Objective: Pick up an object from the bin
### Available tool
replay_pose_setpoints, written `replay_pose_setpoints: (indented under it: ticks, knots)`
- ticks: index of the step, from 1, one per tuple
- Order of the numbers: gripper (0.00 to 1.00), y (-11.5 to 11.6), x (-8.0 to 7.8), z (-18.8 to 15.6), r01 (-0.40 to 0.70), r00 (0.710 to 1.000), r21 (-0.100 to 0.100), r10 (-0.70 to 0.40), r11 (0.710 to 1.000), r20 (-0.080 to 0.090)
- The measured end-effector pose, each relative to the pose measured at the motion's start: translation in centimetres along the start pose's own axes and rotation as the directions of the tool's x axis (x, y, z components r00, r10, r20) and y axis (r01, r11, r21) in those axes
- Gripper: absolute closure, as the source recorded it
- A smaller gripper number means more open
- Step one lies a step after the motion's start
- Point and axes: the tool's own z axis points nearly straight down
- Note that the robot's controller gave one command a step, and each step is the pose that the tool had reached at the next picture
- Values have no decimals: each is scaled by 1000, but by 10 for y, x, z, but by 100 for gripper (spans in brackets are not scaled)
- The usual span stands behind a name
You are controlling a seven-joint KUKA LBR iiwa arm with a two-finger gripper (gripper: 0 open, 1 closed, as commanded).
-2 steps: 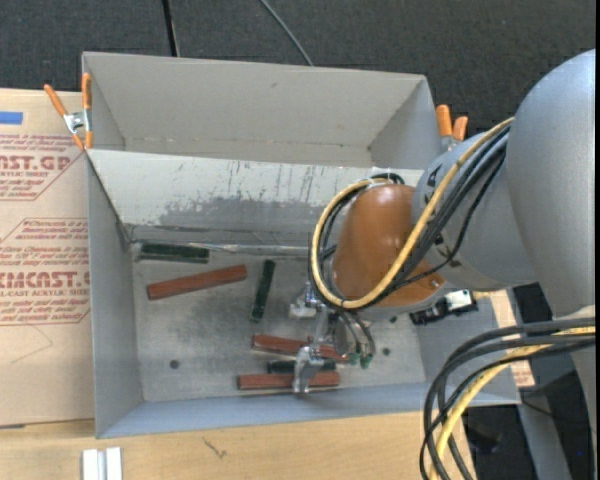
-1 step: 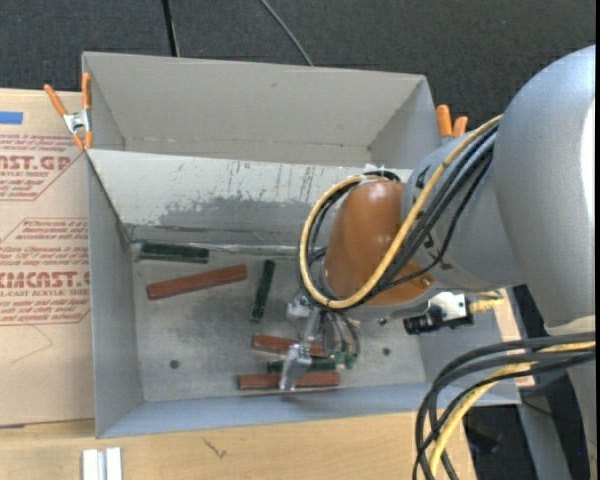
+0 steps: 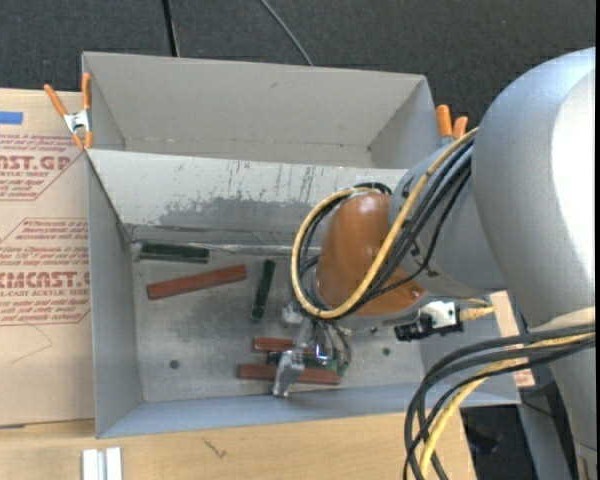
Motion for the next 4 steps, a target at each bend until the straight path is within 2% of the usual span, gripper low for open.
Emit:
replay_pose_setpoints:
  ticks: [1,4]
  knots:
    - [100,12,0,-3,-79,997,1,79,997,10]
    - [100,11,-1,-5,-79,997,2,79,997,5]
